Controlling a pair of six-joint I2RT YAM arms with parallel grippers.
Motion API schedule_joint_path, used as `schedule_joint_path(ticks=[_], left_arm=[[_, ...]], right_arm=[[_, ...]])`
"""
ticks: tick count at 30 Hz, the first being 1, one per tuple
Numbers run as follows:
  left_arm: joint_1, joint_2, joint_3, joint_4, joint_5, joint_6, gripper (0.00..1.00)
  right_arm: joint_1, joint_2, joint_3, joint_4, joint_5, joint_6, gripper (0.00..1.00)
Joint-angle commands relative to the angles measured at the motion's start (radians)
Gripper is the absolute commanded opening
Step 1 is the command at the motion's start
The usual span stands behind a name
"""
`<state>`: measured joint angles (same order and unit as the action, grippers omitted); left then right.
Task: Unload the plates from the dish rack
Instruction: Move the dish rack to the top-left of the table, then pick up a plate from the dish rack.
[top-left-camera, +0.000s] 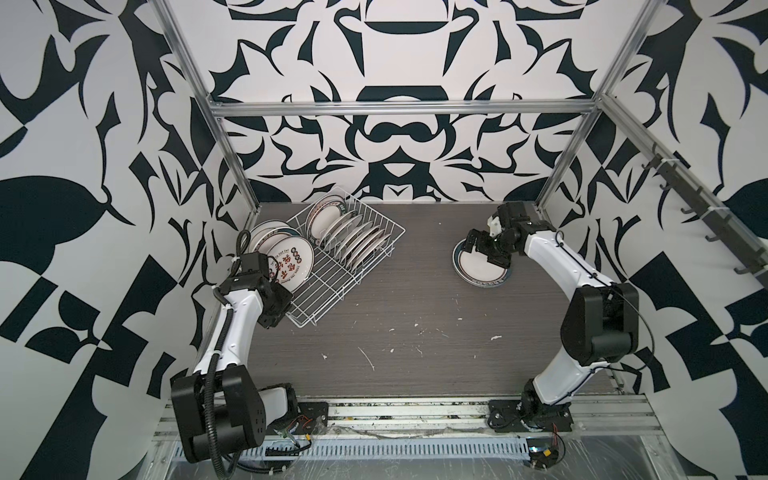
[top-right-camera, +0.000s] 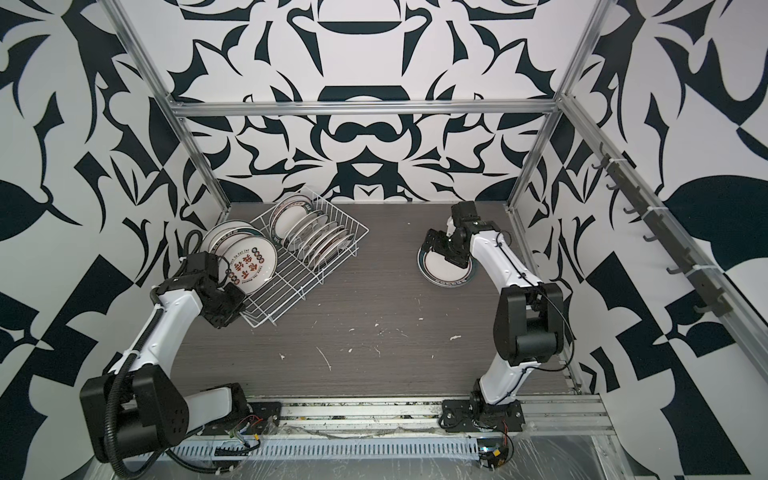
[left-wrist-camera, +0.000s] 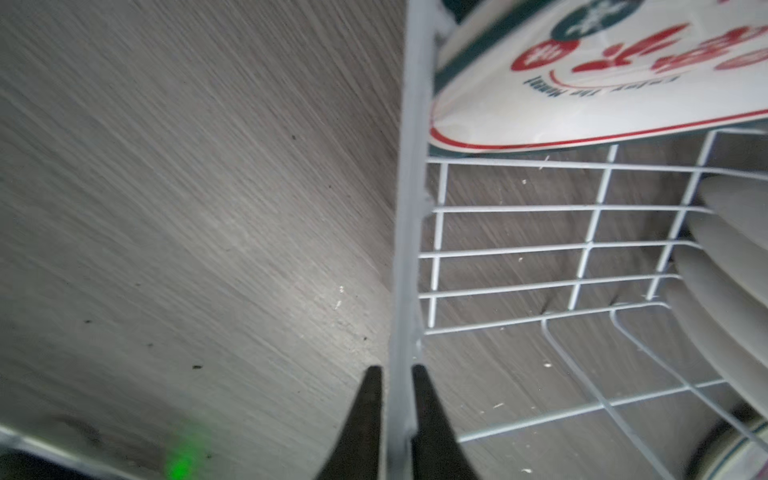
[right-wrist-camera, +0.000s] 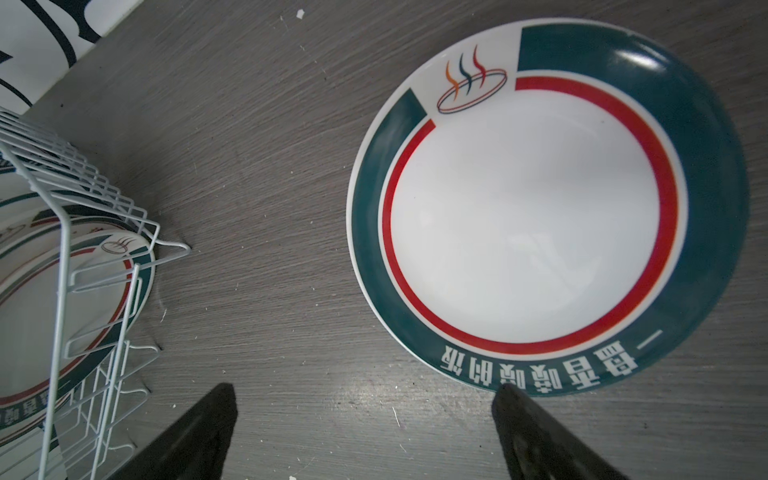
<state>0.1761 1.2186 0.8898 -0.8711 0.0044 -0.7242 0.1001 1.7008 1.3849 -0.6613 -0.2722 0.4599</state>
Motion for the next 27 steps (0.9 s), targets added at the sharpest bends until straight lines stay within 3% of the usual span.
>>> schedule_joint_path(ticks=[1, 6, 15, 18, 27], left_arm=[[0.006, -0.025, 0.03, -0.081, -0.05, 0.006, 0.33], [0.006, -0.029, 0.065, -0.094, -0.066, 0.041, 0.5], [0.006, -0.094, 0.293, -0.205, -0.073, 0.162, 0.62], [0.006, -0.107, 0.361, -0.171, -0.07, 0.241, 0.76], [0.004, 0.086, 0.501, -0.075, -0.012, 0.498, 0.84]], right_arm=[[0.004, -0.035, 0.013, 0.014, -0.018, -0.02, 1.0], [0.005, -0.056, -0.005, 0.015, -0.016, -0.023, 1.0], [0.005, -0.069, -0.026, 0.019, -0.015, -0.031, 1.0], [0.004, -0.061, -0.023, 0.019, -0.02, -0.048, 1.0], [0.004, -0.056, -0.054, 0.028, -0.087, -0.105, 1.0]])
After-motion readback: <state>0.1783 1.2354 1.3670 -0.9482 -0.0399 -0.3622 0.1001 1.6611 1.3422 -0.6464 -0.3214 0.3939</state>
